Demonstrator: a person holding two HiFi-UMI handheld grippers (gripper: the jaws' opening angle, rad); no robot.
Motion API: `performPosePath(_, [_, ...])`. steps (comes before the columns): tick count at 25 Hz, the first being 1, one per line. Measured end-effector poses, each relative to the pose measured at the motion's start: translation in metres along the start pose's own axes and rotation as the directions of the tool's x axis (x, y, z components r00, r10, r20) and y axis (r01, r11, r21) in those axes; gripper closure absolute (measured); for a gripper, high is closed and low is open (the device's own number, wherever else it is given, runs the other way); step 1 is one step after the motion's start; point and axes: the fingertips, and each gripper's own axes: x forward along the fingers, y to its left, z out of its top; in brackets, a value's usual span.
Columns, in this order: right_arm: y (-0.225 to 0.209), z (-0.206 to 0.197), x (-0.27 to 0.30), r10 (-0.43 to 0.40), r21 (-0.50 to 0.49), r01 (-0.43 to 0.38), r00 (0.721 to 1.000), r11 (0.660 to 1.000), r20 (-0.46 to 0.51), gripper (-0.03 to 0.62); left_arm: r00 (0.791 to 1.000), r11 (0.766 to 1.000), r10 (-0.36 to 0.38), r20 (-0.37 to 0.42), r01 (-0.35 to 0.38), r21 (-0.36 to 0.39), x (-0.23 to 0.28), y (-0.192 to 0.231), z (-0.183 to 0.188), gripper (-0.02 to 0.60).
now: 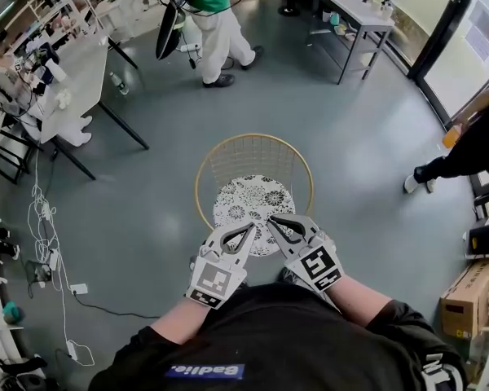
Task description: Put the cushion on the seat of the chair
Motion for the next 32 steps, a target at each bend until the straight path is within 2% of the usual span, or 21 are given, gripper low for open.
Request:
performPosePath(2, [0.003, 0.009, -0.009, 0.022, 0.084, -0.027, 0.998, 0.996, 0.055, 0.556, 0.997, 0.998, -0.001, 0.082, 0.006, -0.065, -0.009, 0.002, 0.015, 0.565])
performPosePath(5, [0.007, 0.02, -0.021, 0.04, 0.17, -0.062, 0.991, 0.984, 0.129, 0.557, 0.987, 0.99, -0.005, 0.16, 0.028, -0.139, -0.019, 0.0, 0.027, 0.565])
performPosePath(9, [0.009, 0.031, -0.03, 0.047, 0.171, -0.082, 0.978, 0.982, 0.202, 0.56, 0.974, 0.989, -0.013, 0.225, 0.046, -0.144, -0.023, -0.007, 0.038, 0.565])
performPosePath(18, [0.013, 0.03, -0.031, 0.044, 0.18, -0.084, 0.976, 0.98, 0.214, 0.563, 0.975, 0.99, -0.059, 0.216, 0.084, -0.112, -0.018, -0.025, 0.035, 0.565])
performPosePath(28, [0.009, 0.028, -0.034, 0.029, 0.186, -0.068, 0.978, 0.98, 0.205, 0.563, 0.974, 0.991, -0.063, 0.217, 0.086, -0.098, -0.018, -0.026, 0.035, 0.565])
performPosePath(32, [0.011, 0.028, -0.034, 0.035, 0.179, -0.072, 0.978, 0.981, 0.204, 0.563, 0.974, 0.99, -0.053, 0.22, 0.08, -0.117, -0.019, -0.025, 0.038, 0.565])
